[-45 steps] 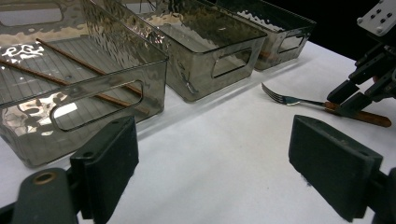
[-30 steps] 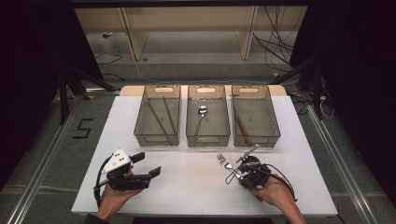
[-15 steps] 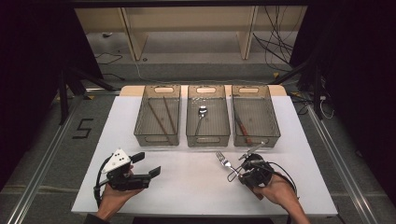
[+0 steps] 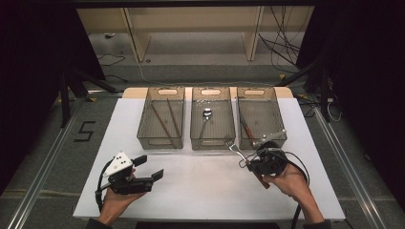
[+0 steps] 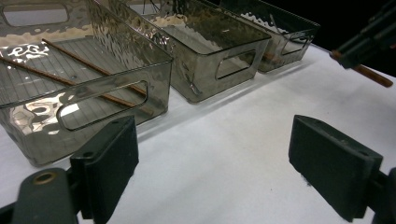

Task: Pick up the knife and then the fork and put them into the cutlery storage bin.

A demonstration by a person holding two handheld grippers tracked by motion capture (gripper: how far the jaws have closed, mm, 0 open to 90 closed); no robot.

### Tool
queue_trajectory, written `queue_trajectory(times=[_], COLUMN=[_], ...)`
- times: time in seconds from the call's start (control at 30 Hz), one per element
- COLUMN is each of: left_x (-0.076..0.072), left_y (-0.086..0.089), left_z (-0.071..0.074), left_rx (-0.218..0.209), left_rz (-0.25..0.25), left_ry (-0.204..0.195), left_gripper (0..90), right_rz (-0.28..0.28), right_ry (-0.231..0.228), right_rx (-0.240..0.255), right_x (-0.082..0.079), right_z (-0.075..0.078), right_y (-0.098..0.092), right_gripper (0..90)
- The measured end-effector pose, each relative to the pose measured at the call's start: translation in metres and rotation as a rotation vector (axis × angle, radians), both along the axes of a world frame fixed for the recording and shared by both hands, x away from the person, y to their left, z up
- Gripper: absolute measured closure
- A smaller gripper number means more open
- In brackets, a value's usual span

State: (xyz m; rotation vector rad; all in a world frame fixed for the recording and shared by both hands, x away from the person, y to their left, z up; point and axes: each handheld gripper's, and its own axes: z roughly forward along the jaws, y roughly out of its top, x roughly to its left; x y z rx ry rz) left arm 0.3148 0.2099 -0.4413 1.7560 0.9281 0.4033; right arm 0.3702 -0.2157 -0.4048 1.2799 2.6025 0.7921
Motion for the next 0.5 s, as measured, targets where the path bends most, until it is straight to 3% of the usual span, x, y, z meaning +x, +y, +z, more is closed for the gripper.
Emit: queue_trajectory(times=[0.3, 0.5], left_x=[0.0, 0.0], left_y=[0.001, 0.001], left_z=[0.0, 0.0], left_rx=[-0.012, -0.016], left_rz=[0.004, 0.003], left_ry=[-0.004, -0.005], left_gripper=[15.6, 15.6], right_rz=[-0.078, -0.126], right_ry=[-0.074, -0.099], right_rx=[0.059, 0.081], right_x=[0.027, 0.048], right_z=[0.023, 0.035], right_y=[-0.008, -0.013], right_gripper=[77.7, 77.7])
